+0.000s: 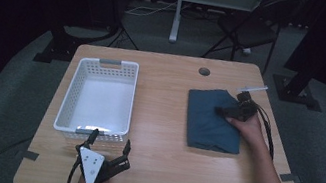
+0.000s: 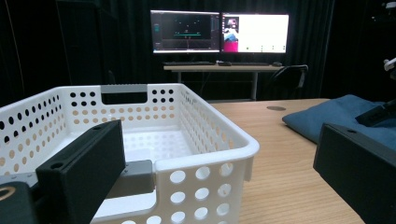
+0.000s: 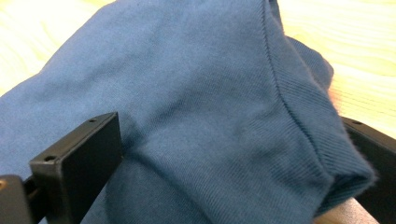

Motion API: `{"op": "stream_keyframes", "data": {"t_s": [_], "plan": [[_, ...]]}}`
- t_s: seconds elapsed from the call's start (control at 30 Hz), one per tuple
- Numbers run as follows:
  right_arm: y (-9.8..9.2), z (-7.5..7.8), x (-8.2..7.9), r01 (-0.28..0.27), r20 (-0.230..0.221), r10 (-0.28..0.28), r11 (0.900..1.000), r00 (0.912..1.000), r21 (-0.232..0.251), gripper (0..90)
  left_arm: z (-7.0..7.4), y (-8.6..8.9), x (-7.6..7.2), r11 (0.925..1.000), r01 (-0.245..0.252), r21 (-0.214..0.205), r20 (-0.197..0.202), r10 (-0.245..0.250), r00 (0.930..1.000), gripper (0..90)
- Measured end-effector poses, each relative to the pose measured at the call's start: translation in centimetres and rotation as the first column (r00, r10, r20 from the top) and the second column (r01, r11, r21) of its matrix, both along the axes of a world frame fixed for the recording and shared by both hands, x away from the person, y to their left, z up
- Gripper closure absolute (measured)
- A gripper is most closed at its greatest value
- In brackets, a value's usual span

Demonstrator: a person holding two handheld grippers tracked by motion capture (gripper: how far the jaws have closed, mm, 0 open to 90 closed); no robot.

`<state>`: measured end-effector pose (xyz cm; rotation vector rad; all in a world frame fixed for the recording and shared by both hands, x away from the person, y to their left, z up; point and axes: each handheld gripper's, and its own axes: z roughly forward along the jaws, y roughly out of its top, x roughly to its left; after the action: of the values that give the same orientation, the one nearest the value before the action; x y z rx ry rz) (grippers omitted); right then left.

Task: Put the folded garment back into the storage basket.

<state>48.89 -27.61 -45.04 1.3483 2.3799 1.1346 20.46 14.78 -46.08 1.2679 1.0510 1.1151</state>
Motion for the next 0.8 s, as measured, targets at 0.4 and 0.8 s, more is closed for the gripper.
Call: {"op": "stream_keyframes", "data": {"t_s": [0.4, 0.8], "plan": [[-0.4, 0.1, -0.9, -0.022, -0.016, 0.024, 0.9949, 0.9996, 0.098, 38.9, 0.0, 0.0, 0.0, 1.0, 0.0, 0.0, -0.001, 0.0, 1.0, 3.5], [-0.6, 0.1, -1.3, -0.007, -0.028, 0.011, 0.9888, 0.9996, 0.149, 55.7, 0.0, 0.0, 0.0, 1.0, 0.0, 0.0, -0.001, 0.0, 1.0, 3.5]]}}
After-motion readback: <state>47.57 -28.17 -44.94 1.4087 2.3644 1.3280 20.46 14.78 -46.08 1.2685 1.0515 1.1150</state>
